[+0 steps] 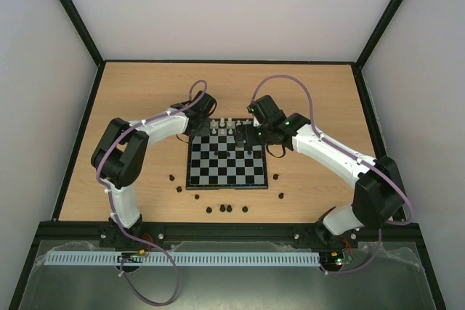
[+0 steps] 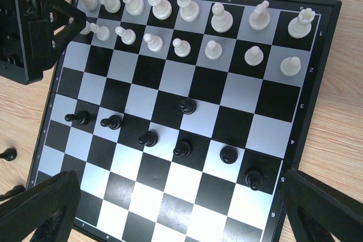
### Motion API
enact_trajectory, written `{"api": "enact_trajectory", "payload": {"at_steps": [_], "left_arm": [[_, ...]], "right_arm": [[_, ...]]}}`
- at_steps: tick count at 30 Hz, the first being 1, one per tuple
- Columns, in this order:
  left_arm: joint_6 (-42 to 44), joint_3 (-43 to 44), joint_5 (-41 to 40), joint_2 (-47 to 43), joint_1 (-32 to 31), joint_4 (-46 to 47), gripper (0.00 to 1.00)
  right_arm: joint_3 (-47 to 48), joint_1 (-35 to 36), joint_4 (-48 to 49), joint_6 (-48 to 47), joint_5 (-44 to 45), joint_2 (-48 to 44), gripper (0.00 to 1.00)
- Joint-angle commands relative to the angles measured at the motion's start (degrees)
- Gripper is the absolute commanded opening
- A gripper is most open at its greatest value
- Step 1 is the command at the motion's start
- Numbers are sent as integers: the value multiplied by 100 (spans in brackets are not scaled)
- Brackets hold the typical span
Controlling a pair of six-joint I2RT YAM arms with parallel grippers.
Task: Set up the chess pieces on the board
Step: Place the chess piece on the chessboard.
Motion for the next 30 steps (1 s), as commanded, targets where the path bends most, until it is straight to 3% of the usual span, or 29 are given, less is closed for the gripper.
{"api": "enact_trajectory", "payload": {"at_steps": [1, 30], "left_arm": [[-20, 41, -118, 36, 33, -120, 25], [-38, -76, -197, 79, 60, -76, 25]], "right_arm": [[-38, 48, -49, -77, 3, 59, 98], [-36, 86, -62, -86, -2, 103, 98]]}}
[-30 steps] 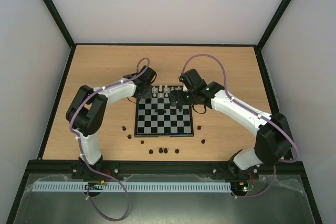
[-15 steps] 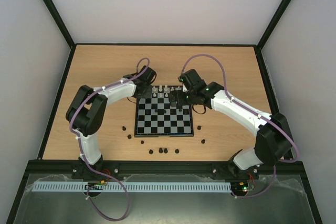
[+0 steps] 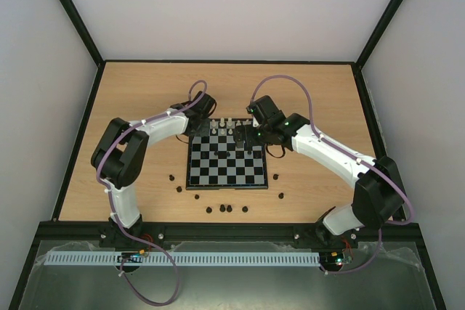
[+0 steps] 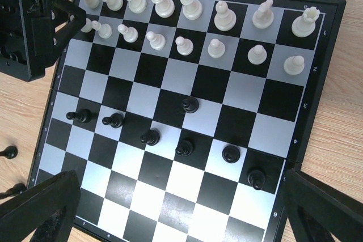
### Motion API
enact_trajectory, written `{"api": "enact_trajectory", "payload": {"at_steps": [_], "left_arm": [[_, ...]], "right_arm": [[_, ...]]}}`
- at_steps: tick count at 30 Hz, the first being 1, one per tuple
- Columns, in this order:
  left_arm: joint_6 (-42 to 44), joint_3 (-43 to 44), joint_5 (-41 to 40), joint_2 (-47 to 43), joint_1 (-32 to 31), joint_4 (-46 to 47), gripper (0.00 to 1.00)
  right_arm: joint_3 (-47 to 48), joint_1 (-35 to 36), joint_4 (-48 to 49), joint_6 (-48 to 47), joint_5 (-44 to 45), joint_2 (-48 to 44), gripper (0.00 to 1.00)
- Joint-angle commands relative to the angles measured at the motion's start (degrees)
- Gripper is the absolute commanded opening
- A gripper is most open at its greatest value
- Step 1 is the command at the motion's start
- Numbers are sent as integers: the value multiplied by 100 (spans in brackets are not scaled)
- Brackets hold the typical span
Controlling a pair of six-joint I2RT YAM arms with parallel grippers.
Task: Set up the chess pieces on the board
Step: Place the chess piece on the chessboard.
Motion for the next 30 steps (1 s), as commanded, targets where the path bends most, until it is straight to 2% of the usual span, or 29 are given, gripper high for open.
{"api": "enact_trajectory", "payload": {"at_steps": [1, 16, 22, 26, 30], "left_arm": [[-36, -50, -100, 76, 56, -72, 25], [-38, -78, -57, 28, 57, -84, 25], [-62, -63, 295, -264, 57, -85, 25], [-99, 15, 469, -651, 13, -175, 28], [-138, -47, 627, -1251, -30, -206, 37]], "right_arm": [[-35, 49, -63, -80, -8, 92, 98], [-18, 60, -61, -88, -14, 127, 98], [-25, 64, -64, -82, -12, 126, 98], [-26, 60, -60, -80, -7, 125, 98], [-36, 74, -61, -80, 40, 80, 99]]}}
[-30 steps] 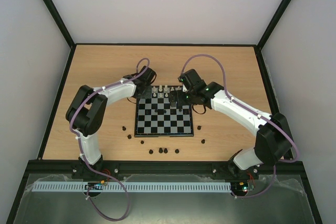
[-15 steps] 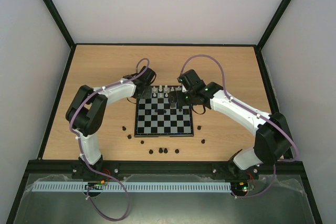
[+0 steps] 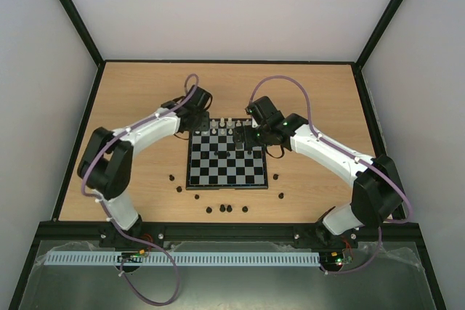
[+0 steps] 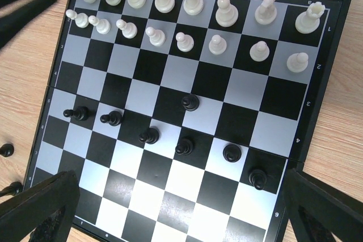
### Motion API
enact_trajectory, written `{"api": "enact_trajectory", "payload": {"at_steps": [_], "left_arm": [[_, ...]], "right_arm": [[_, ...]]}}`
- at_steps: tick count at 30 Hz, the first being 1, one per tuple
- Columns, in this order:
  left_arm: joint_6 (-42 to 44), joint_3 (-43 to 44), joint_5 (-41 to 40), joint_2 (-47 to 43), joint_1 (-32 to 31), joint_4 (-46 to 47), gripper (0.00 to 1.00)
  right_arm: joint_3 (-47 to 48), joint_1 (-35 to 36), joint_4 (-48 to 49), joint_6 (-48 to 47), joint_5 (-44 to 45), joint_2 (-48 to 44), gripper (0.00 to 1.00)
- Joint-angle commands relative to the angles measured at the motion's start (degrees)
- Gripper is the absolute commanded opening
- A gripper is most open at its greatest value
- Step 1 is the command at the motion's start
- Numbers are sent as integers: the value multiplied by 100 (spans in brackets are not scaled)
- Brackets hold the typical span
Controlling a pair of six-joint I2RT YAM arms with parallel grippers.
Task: Set up the chess pieces on the board
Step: Place the chess piece on the chessboard, then pick up the chess piece from the chessboard.
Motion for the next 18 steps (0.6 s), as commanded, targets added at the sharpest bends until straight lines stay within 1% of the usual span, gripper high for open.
{"api": "enact_trajectory", "payload": {"at_steps": [1, 8, 12, 15, 18], "left_arm": [[-105, -91, 264, -887, -39, -131, 39], [-215, -979, 532, -2262, -98, 170, 66], [-281, -1545, 808, -2941, -189, 376, 82], [-426, -1891, 852, -3398, -304, 431, 98], [-531, -2187, 910, -3801, -382, 453, 99]], "right_arm": [[-45, 46, -56, -67, 59, 2, 99], [-20, 39, -102, -58, 216, 60, 99], [48, 31, -220, -19, 520, 148, 99], [77, 35, -307, 12, 658, 236, 99], [165, 37, -509, 66, 784, 384, 99]]}}
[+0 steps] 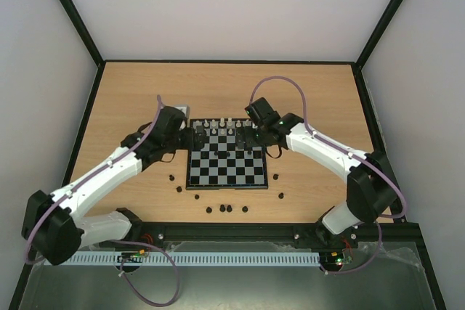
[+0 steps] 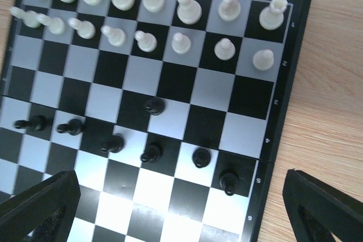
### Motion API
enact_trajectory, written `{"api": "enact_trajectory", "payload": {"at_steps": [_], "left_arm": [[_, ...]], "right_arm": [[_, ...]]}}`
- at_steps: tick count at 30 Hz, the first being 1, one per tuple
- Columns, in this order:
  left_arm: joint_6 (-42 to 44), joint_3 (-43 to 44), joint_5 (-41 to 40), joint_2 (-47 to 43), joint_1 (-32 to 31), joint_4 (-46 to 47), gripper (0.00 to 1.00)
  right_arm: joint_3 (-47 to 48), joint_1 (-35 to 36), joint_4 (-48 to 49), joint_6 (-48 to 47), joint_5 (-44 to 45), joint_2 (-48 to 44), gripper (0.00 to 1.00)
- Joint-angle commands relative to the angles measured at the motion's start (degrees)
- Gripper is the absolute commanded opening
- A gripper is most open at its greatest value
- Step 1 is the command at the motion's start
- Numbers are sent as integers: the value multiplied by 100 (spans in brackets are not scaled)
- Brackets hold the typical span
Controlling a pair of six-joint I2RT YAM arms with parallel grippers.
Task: Set up the chess pieces on the board
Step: Pick up the chess piece from the chessboard.
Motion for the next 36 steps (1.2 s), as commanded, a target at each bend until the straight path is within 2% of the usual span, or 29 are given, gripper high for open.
{"api": "enact_trajectory", "payload": {"at_steps": [1, 4, 5, 7, 11, 12, 14, 16, 22, 28, 36], "left_arm": [[-194, -384, 202, -620, -120, 119, 99], [-233, -621, 272, -975, -128, 74, 99], [-234, -694, 296, -1071, -138, 79, 99], [-234, -793, 372, -1224, -148, 112, 99], [-216, -911, 473, -1382, -157, 125, 99], [-203, -929, 487, -1394, -157, 121, 99], [-179, -964, 502, -1379, -160, 109, 99], [-172, -982, 525, -1343, -162, 103, 99], [-157, -972, 613, -1326, -207, 88, 99], [-173, -976, 537, -1359, -216, 55, 99], [-211, -996, 386, -1502, -223, -10, 99]], "right_arm": [[143, 35, -504, 88, 366, 205, 99], [-49, 33, -551, 250, 348, 136, 99], [-146, 41, -534, 305, 297, 97, 94], [-321, 36, -469, 437, 159, 22, 81], [-581, 37, -475, 607, 50, -64, 48], [-617, 42, -489, 627, 45, -67, 43], [-670, 36, -518, 651, 13, -49, 40], [-705, 46, -541, 667, -30, -24, 29], [-760, 90, -555, 715, -20, 103, 26], [-642, 120, -638, 703, 291, 476, 29], [-352, 123, -763, 644, 637, 920, 28]]}}
